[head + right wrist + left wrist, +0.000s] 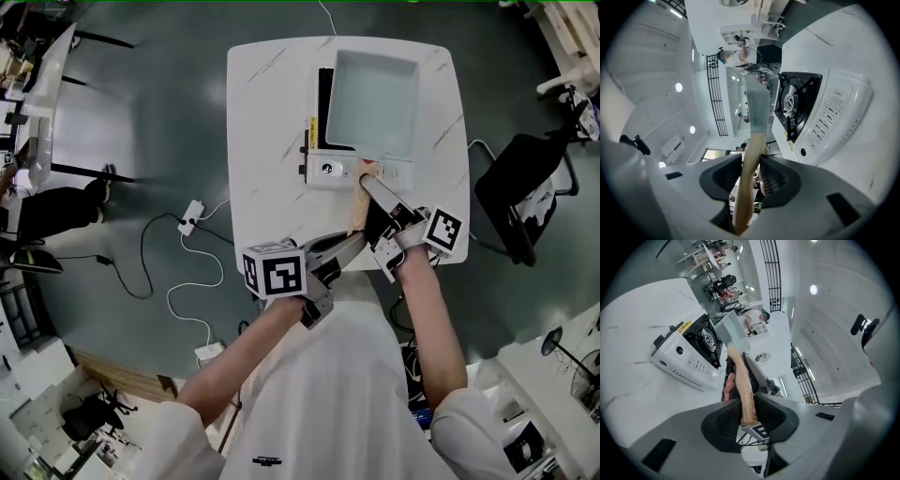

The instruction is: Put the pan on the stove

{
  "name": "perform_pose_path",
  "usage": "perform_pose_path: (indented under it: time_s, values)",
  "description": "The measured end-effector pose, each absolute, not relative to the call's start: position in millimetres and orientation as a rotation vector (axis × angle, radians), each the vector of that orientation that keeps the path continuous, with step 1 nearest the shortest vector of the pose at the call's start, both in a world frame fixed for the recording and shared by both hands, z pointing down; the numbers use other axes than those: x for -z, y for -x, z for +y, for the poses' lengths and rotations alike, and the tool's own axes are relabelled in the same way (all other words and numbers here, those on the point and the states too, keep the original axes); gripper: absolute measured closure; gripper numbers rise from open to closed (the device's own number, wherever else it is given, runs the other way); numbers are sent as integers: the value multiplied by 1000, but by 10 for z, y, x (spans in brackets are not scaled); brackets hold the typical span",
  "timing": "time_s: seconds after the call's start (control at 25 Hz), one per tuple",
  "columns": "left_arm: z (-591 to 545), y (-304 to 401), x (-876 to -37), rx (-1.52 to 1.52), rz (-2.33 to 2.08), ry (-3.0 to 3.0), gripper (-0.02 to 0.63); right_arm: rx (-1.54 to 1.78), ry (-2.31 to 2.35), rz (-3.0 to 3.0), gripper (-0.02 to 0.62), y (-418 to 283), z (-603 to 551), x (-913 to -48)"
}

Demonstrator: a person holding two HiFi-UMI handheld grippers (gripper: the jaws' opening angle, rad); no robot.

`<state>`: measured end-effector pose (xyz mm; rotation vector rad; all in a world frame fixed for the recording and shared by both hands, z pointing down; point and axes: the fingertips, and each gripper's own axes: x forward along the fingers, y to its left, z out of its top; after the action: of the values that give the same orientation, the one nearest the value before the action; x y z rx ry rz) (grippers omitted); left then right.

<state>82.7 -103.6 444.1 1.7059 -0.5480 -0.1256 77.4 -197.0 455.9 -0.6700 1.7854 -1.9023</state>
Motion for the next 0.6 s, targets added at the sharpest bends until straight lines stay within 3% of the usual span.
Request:
perform_pose_path:
  time_s: [0.6]
  values:
    - [-1422,-989,-4996,167,-624,-1638,518,1971,654,1743,476,-857,-2344,-5159]
